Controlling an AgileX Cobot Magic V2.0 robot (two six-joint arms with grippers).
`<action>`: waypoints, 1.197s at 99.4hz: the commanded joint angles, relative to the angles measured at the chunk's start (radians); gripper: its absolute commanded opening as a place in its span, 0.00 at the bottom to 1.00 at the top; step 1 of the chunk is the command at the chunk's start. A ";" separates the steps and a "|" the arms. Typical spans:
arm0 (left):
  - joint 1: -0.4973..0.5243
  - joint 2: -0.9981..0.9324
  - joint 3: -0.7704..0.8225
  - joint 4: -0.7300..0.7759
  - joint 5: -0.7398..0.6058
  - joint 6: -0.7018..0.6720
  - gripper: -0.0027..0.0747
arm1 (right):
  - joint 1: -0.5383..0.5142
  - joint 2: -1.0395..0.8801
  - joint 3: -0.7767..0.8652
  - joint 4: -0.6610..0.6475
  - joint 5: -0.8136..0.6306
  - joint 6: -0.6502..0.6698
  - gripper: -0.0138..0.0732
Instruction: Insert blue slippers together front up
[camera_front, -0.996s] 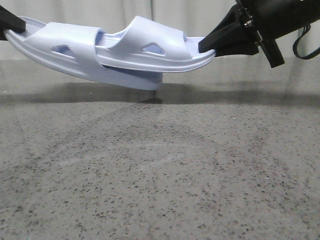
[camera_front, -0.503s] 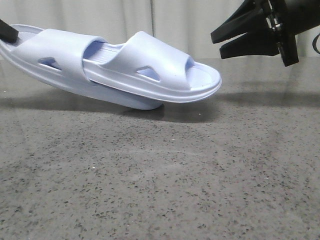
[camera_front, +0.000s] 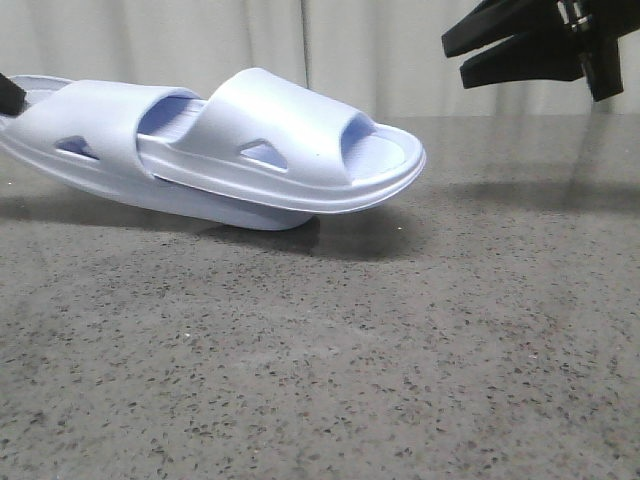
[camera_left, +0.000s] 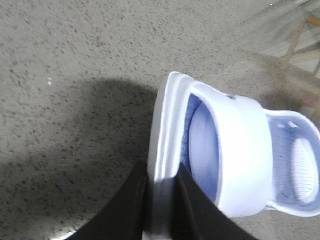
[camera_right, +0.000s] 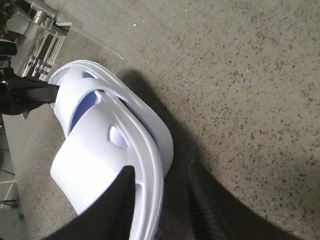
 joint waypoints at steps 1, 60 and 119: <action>0.002 -0.043 -0.028 -0.059 -0.011 0.043 0.15 | -0.015 -0.066 -0.032 0.050 0.030 -0.018 0.39; 0.002 -0.055 -0.028 0.094 -0.126 0.089 0.52 | -0.022 -0.084 -0.032 0.024 0.079 -0.018 0.39; 0.002 -0.439 -0.028 0.081 -0.179 0.185 0.06 | -0.022 -0.302 0.037 -0.030 -0.114 -0.018 0.06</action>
